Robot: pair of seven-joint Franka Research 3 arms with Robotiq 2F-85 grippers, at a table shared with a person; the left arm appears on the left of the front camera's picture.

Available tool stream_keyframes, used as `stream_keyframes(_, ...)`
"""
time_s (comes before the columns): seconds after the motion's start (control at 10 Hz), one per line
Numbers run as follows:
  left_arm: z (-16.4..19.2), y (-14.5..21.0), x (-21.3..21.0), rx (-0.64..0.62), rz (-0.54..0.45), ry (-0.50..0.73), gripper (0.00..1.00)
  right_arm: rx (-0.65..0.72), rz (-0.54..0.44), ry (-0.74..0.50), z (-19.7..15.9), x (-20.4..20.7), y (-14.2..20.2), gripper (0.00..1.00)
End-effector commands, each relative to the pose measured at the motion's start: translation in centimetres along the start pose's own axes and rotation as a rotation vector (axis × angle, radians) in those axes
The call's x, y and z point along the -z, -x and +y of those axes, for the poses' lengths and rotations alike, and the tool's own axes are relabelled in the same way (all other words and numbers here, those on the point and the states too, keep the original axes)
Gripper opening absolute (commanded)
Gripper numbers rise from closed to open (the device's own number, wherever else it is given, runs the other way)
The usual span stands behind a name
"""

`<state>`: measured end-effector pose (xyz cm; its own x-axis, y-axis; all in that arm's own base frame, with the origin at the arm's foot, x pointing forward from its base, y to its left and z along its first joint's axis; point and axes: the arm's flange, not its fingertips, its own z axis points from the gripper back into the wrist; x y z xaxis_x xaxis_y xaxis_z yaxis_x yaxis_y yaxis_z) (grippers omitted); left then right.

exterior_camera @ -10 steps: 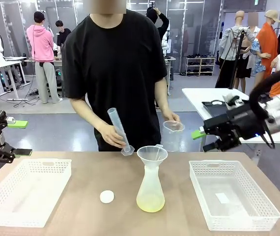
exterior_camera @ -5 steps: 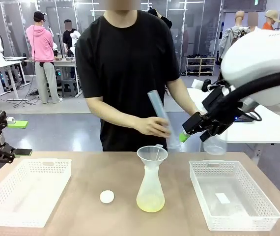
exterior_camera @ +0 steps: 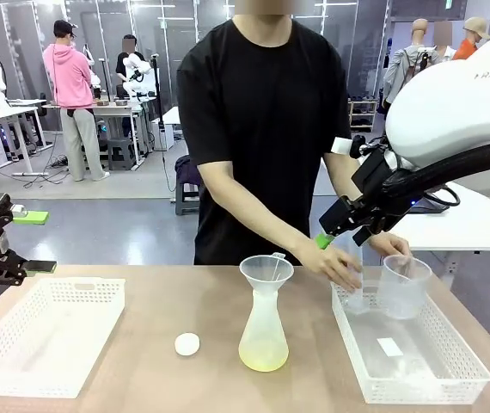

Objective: Prepare the solutions needed for the experiment.
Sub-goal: Once the solution is in the Big flask , pick up the Plastic Funnel and place it back into the right Organizing basket.

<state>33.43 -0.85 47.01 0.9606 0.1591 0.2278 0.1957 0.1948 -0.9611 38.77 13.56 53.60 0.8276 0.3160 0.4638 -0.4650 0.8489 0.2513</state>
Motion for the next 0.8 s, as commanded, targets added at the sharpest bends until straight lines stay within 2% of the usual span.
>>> stream_keyframes(0.0, -0.1, -0.1, 0.1, 0.003, 0.002, 0.018, 1.00, 0.005, -0.013, -0.005, 0.0, 0.2, 0.0, 0.98)
stream_keyframes(0.1, -0.1, -0.1, 0.1, 0.003, 0.002, 0.018, 1.00, 0.000, 0.000, 0.000, 0.0, 0.0, 0.0, 0.98)
stream_keyframes(0.2, -0.1, -0.1, 0.1, 0.003, 0.002, 0.018, 1.00, -0.033, 0.024, -0.065, -0.1, 1.1, -0.5, 0.98)
stream_keyframes(0.4, -0.1, -0.1, 0.1, 0.003, 0.002, 0.018, 1.00, -0.011, 0.051, -0.127, -0.1, 3.2, -1.5, 0.98)
stream_keyframes(0.7, -0.1, -0.1, 0.1, 0.003, 0.002, 0.018, 1.00, -0.038, 0.106, -0.125, 0.2, 5.9, -3.5, 0.98)
